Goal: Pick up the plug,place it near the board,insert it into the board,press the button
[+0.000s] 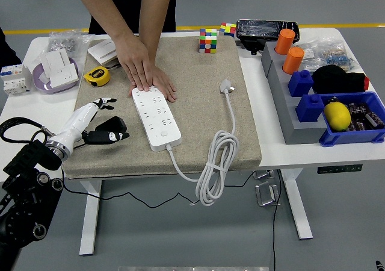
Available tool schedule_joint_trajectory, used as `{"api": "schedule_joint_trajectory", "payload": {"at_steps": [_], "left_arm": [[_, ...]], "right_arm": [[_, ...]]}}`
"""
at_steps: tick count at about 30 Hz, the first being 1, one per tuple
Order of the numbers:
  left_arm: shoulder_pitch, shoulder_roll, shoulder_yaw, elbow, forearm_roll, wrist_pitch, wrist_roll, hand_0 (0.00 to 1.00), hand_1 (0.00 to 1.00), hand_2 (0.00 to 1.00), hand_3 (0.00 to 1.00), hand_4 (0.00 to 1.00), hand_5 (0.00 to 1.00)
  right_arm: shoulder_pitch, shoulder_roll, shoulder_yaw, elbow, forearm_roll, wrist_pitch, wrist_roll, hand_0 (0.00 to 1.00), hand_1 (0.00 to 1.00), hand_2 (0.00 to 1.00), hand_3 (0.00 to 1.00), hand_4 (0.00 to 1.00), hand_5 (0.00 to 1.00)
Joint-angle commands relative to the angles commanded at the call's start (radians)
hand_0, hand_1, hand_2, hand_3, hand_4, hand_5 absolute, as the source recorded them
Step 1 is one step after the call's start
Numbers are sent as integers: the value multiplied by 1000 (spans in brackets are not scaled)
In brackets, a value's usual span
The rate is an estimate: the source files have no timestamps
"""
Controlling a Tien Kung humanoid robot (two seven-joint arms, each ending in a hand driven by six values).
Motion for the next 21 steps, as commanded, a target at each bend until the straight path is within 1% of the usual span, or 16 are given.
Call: {"api": "schedule_joint_trajectory", "payload": {"at_steps": [2,3,4,9,10,15,17,21], "left_arm": [[-3,-2,0,10,0,5,-1,788,764,681,787,998,400],[-6,-4,-1,23,0,16,-2,788,764,681,787,998,400],[-8,-4,-1,31,0,25,-4,753,719,642,728,998,390],[-24,-5,-3,90,0,72,-17,753,719,642,728,998,390],[-27,-5,-3,100,0,79,-18,731,697,624,707,998,385],[-35,-7,-7,136,0,98,-26,731,697,624,707,998,385],[-37,-8,-8,152,0,106,-31,715,687,613,701,998,392],[-41,-10,-12,172,0,126,-45,715,687,613,701,998,392]], "right_arm": [[0,0,2,0,0,0,0,817,772,746,753,998,998],[1,0,4,0,-1,0,0,817,772,746,753,998,998],[2,0,5,0,-1,0,0,817,771,746,753,998,998],[5,0,10,0,-1,0,1,817,771,746,753,998,998],[5,0,11,0,-1,0,1,816,772,746,753,998,998],[4,-1,12,-1,1,0,1,816,772,746,753,998,998],[3,-2,13,-1,1,0,1,817,771,746,754,998,998],[2,-1,15,-1,1,1,1,817,771,746,754,998,998]]}}
